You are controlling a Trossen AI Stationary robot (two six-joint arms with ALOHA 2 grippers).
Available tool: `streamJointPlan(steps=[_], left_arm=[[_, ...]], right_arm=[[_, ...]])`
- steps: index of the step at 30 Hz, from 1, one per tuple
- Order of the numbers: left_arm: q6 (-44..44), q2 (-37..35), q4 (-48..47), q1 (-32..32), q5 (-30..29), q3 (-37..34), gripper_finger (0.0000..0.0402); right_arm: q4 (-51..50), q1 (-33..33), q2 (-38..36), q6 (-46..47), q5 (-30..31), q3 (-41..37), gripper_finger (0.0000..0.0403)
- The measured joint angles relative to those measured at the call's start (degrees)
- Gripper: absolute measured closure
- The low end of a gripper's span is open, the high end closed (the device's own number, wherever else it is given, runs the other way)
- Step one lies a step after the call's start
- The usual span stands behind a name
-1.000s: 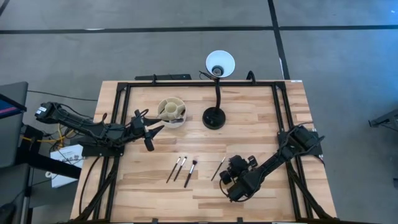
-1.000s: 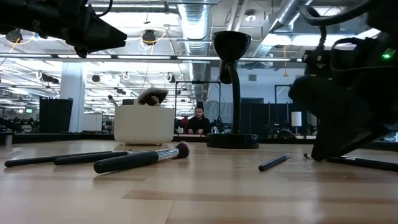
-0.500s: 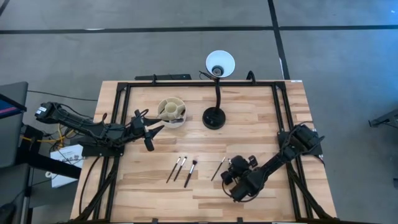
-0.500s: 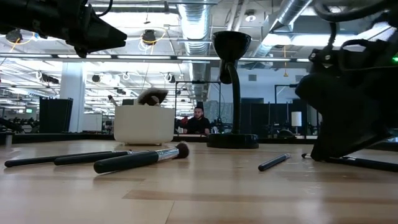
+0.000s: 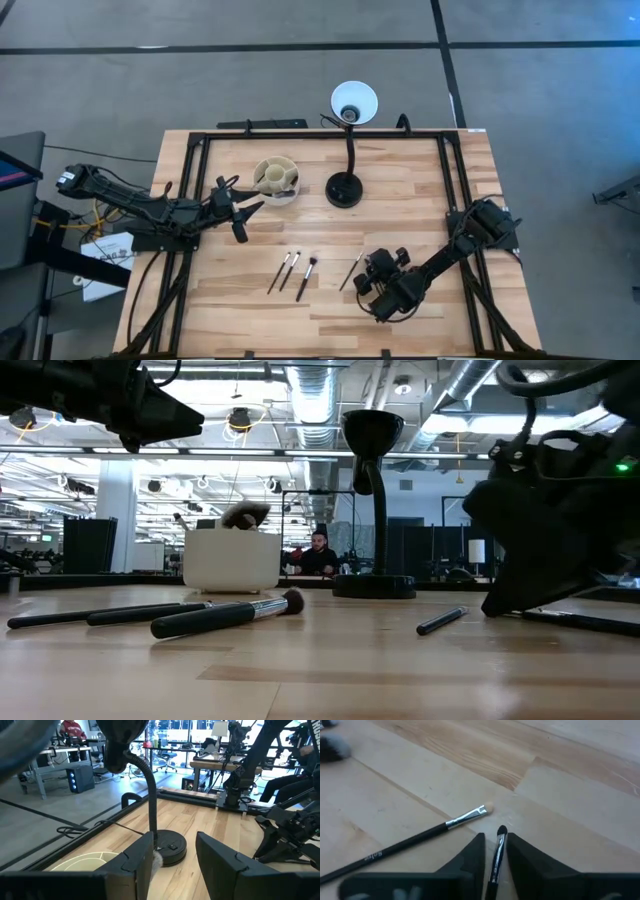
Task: Put items in baskets/containers
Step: Put the eyeshadow brush into the organizer
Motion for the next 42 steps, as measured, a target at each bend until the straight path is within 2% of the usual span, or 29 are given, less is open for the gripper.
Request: streamJointPlan(steps=[5,16,19,22,26,29,32,34,37,39,42], left_arm=[[0.00,0.00,0.01,0.02,0.00,0.00,0.0257],[0.00,0.00,0.02,0.00,0.00,0.00,0.0257],[-0.52,0.00,0.02,0.02,0.98,0.00,0.0257],[-1.16,0.00,0.04,0.02,4.89,0.00,0.0257],[-1.29,0.18,0.13,0.02,12.12,0.00,0.0257],[-1.95,0.88,0.38,0.02,18.90,0.00,0.0257],[-2.98,2.26,1.79,0.00,23.19,0.00,0.0257],[-3.02,3.43,3.37,0.00,24.11,0.00,0.0257],[-2.38,5.08,6.02,0.02,24.13,0.00,0.0257],[-1.39,5.88,8.67,0.09,24.13,0.00,0.0257],[-0.74,6.57,12.44,0.94,24.18,0.00,0.0257]], right_arm=[[-0.33,-1.41,-0.26,-0.37,-1.54,0.12,0.0393],[-3.11,-1.91,-1.61,-0.51,-1.22,4.24,0.0397],[-2.71,-2.02,-4.10,-0.57,2.25,4.57,0.0400],[0.45,-2.53,-5.95,-2.59,7.60,4.59,0.0400],[12.45,-4.09,-9.62,-16.52,16.75,4.72,0.0401],[27.48,-6.03,-11.87,-37.12,21.68,4.70,0.0402],[47.78,-8.61,-13.52,-60.78,21.81,4.74,0.0402],[62.08,-10.75,-13.75,-75.26,16.66,4.76,0.0402],[78.62,-14.15,-13.52,-88.74,6.13,4.78,0.0403],[83.51,-16.39,-13.45,-92.18,0.09,4.83,0.0403],[85.40,-19.93,-13.32,-91.20,-7.34,4.83,0.0403]])
